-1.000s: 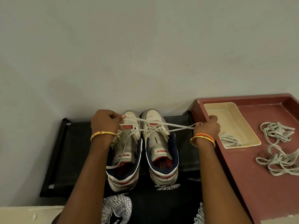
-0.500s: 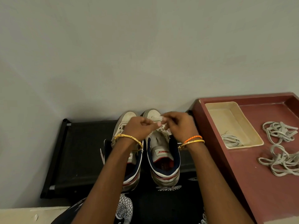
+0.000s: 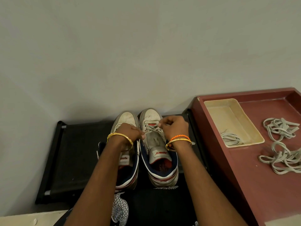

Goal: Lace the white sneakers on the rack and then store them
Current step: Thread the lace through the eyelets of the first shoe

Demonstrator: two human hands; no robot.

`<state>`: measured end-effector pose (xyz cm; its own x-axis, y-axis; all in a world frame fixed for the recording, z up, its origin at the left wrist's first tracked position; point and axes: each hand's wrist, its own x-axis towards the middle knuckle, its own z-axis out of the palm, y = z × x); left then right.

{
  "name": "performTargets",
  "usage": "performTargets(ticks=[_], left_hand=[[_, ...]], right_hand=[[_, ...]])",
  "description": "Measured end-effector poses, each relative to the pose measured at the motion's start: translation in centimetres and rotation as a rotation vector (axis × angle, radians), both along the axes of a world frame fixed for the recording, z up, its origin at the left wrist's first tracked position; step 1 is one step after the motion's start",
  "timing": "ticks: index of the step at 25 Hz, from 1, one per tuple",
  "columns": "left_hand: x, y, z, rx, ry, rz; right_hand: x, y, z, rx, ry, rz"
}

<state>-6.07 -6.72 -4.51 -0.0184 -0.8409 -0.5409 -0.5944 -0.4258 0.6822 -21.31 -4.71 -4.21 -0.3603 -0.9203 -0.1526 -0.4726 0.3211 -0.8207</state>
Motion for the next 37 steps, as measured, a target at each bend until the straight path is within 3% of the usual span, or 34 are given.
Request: performTargets(ticks=[6, 12, 25, 31, 34, 37], left_hand=[[0.4, -0.6, -0.4, 0.085, -0.016, -0.062], [0.9, -1.1, -1.2, 0.041, -0.225, -0.307], [1.0, -1.0, -1.3, 0.043, -0.19, -0.285], [1.1, -0.1, -1.0, 0.026, 0.134, 0.005], [0.9, 0.0, -1.5, -0.161, -0.024, -0.113], [1.0, 0.3, -1.4, -0.287, -0.188, -0.075]], right_hand=[[1.5, -0.1, -1.3, 0.158, 0.11, 0.153], [2.7, -0.4, -1.9, 0.222, 0.133, 0.181], [3.0, -0.2, -2.0, 0.25, 0.108, 0.201], [3.2, -0.2, -2.2, 0.263, 0.021, 0.164], [3.0, 0.0, -1.9, 0.272, -0.033, 0.131], [2.2, 0.7, -1.5, 0.286, 0.139, 0.134]])
